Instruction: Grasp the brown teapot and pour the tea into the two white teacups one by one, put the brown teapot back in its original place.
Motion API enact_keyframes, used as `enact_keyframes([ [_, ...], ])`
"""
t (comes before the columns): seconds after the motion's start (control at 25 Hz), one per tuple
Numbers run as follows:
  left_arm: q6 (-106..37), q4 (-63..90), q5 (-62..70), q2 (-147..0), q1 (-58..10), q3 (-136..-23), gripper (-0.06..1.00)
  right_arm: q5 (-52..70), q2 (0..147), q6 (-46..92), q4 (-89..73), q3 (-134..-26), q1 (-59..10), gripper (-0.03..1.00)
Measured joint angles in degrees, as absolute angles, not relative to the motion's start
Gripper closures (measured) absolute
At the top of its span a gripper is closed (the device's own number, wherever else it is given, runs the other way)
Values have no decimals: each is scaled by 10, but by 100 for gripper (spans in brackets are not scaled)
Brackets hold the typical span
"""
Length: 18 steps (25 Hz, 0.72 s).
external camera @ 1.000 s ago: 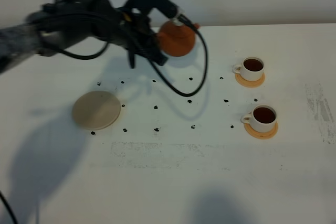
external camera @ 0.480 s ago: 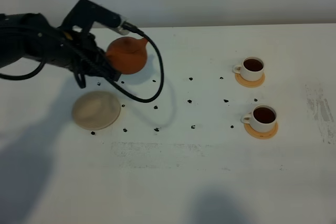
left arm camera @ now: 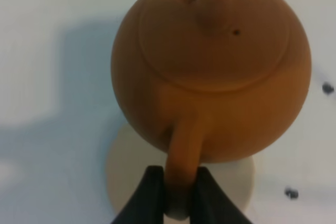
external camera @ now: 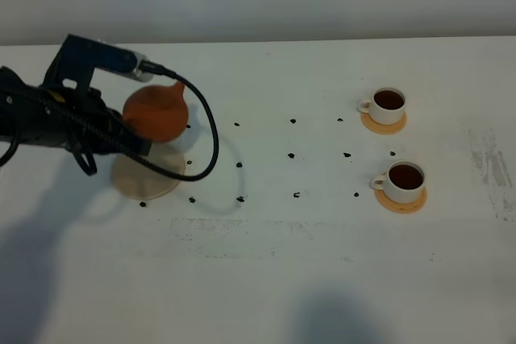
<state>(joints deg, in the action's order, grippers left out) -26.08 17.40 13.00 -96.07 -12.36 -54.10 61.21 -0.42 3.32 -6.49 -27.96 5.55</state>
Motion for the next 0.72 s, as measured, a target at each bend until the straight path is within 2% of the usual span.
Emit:
enact_keyframes([
  [0.72, -263, 186, 112, -960, -104, -467, 86, 612, -4, 33, -65, -280, 55, 74],
])
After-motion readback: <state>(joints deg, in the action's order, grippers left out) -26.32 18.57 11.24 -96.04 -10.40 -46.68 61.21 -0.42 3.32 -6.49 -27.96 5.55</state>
